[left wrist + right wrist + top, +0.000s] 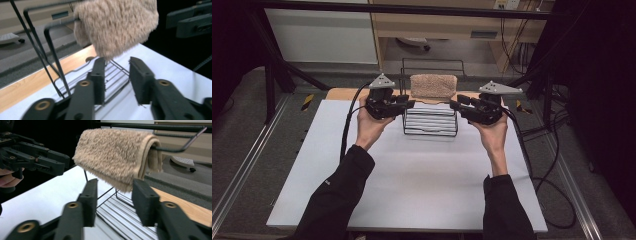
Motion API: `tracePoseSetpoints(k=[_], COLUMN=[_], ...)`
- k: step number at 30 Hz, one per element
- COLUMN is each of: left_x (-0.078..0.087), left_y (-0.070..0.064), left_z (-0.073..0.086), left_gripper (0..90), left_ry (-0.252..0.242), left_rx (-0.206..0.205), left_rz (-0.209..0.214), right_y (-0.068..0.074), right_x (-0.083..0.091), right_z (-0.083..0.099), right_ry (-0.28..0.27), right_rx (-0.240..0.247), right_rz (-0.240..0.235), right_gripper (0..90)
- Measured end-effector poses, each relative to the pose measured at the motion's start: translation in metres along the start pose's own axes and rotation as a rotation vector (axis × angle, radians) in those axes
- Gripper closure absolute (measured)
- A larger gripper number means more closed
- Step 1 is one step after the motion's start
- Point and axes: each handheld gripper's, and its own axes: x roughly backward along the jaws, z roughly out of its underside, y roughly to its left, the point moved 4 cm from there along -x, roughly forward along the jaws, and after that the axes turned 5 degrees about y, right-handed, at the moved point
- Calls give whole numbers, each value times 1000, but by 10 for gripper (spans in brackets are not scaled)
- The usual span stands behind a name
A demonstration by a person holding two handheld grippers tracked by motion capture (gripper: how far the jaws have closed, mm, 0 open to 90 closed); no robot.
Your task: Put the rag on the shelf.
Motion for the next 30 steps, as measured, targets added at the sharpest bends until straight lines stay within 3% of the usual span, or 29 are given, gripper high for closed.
tracePoseSetpoints(k=[8,15,24,30], left_x=[13,25,47,61], left_y=[3,9,20,24], left_z=[32,65,112,140], left_gripper=[364,244,110,83], left_ry=[25,44,69,79], left_rx=[-6,9,23,28], left_rz=[-7,-15,-44,-65], right_y=[-1,1,1,0], right_x=[12,17,22,25], right_z=[22,41,72,92], right_ry=[29,65,77,93], right_rx=[-26,-25,-47,-69], right_rz=[-9,-29,-44,-63], right_gripper=[340,159,42,17])
